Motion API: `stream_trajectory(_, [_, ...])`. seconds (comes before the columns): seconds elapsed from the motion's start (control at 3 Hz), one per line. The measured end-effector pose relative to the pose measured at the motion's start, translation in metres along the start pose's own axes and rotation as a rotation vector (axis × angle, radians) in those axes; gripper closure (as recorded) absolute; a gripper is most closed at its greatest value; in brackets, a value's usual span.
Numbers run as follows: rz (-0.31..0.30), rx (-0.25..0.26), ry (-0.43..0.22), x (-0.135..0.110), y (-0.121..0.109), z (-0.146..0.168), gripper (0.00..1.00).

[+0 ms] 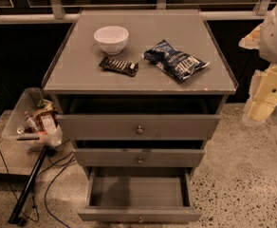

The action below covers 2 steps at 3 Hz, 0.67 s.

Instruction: Close bottom drawer

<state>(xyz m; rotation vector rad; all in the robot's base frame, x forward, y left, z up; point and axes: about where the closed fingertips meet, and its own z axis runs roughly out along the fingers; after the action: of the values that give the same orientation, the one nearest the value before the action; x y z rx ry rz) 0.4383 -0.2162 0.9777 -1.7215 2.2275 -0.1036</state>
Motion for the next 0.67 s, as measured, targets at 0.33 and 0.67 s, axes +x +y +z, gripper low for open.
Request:
stream_trajectory(0.33, [0.001, 0.005, -0.005, 0.0, 0.0, 0.0, 0.0])
stream_trajectory(0.67, [0.041, -0.008, -0.038, 0.012, -0.001, 0.029, 0.0])
